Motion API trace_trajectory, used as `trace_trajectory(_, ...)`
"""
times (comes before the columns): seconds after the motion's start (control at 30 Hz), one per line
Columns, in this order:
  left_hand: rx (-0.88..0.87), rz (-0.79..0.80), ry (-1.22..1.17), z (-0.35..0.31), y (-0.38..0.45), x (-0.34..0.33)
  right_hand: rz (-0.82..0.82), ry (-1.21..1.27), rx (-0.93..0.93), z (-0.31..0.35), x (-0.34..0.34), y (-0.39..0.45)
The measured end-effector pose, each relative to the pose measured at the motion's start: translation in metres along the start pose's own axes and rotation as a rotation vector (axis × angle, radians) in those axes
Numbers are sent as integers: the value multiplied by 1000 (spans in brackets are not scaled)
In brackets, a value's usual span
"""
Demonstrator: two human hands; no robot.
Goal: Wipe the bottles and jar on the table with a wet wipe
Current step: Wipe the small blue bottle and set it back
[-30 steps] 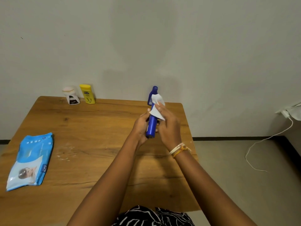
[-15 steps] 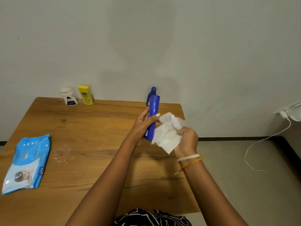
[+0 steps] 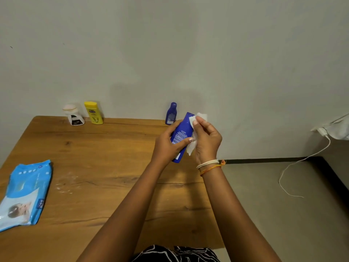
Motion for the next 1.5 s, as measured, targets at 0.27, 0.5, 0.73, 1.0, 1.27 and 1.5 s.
trace_trajectory(0.27, -47, 12, -22, -9, -2, 0, -27, -372, 302, 14, 4, 5)
trace_trajectory(0.5, 32, 57, -202, -4, -4, -9, 84, 227, -259, -16, 6, 11)
trace_trajectory(0.73, 52, 109, -245, -4, -1, -15, -75, -41, 33, -2, 6, -2)
trace_trajectory(1.0, 52, 114, -285, -2, -6, -15, -77, -248, 214, 5, 5, 0)
trace_trajectory(1.27, 181, 381, -433, -1, -7, -17, 185, 298, -299, -13, 6, 8)
trace_trajectory(1.5, 202, 373, -423, 0, -5, -15, -27, -69, 94, 4, 13, -2)
Point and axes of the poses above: each hand's wrist, its own y-axis towards the middle knuckle, its own x-axis out of the back of the hand, z = x × y, the point moved 6 cm from there along y, towards the middle knuckle, and after that the axes turned 5 degrees about z, right-handed, at the moved point
